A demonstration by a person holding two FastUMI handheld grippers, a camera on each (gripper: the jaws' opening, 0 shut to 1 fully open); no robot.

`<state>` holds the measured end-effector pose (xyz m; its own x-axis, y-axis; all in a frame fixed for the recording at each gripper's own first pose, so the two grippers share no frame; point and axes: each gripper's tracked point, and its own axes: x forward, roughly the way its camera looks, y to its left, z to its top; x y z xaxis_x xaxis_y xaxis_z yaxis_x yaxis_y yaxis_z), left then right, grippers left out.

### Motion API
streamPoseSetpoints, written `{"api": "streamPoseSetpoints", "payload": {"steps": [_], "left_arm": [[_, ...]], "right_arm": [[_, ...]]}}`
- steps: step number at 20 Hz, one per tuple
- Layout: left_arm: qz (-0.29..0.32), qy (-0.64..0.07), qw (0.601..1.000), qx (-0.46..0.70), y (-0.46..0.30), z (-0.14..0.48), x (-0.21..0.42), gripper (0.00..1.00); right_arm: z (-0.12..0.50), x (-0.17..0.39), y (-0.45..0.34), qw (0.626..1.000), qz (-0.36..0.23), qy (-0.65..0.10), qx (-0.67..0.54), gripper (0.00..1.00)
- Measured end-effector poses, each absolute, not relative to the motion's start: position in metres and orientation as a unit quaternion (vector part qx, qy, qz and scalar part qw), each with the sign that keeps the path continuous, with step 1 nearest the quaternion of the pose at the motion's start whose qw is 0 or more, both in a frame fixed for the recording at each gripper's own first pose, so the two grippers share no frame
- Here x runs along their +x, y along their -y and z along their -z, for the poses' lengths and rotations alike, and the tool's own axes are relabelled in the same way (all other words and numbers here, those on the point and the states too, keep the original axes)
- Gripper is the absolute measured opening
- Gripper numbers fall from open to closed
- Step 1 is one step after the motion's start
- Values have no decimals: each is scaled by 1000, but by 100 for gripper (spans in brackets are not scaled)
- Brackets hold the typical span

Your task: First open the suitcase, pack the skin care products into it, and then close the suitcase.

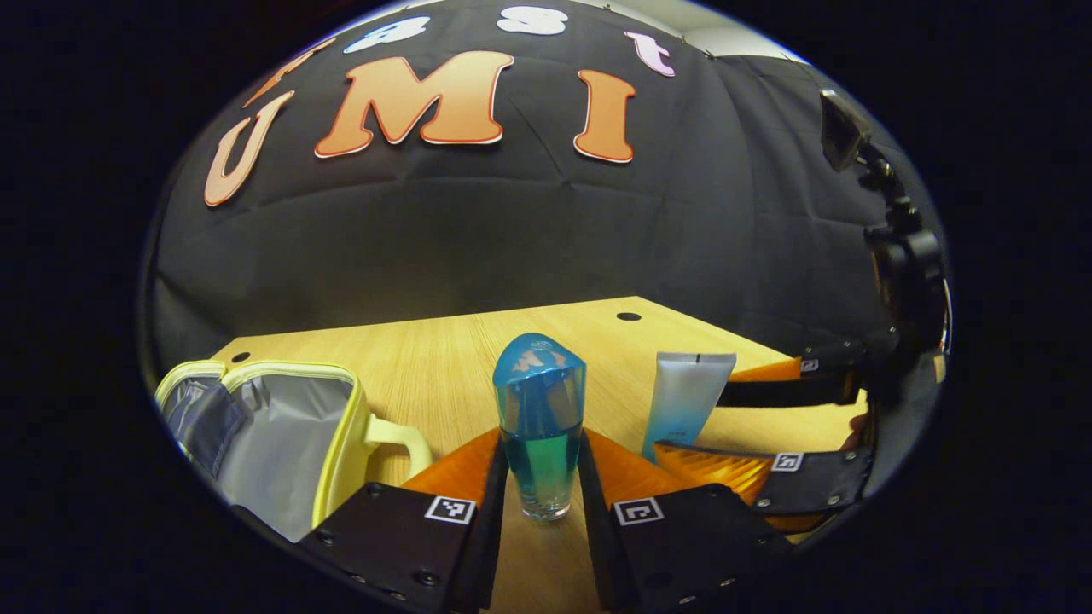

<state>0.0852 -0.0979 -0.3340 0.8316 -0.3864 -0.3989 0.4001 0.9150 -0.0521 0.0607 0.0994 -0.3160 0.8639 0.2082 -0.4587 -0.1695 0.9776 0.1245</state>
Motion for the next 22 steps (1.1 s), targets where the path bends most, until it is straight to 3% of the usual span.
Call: {"api": "streamPoseSetpoints", "payload": {"steps": [1,2,3,7,8,9,22], "left_arm": [[205,-201,958,16,96,327,86,45],[204,-197,959,15,95,320,86,44],[204,-194,959,16,92,313,86,44],[193,-183,964,26,73,289,86,44],[186,-181,965,29,67,282,87,44],[178,-181,967,32,59,276,88,44],[56,-215,974,50,-92,218,83,45]], "right_arm": [[319,61,-102,963,-102,-247,44,94],[321,63,-104,961,-103,-252,47,84],[322,64,-106,960,-106,-253,49,85],[329,65,-115,956,-114,-266,51,60],[330,68,-118,955,-115,-268,61,48],[327,64,-123,952,-121,-274,72,45],[208,68,-130,957,-131,-244,89,42]]}}
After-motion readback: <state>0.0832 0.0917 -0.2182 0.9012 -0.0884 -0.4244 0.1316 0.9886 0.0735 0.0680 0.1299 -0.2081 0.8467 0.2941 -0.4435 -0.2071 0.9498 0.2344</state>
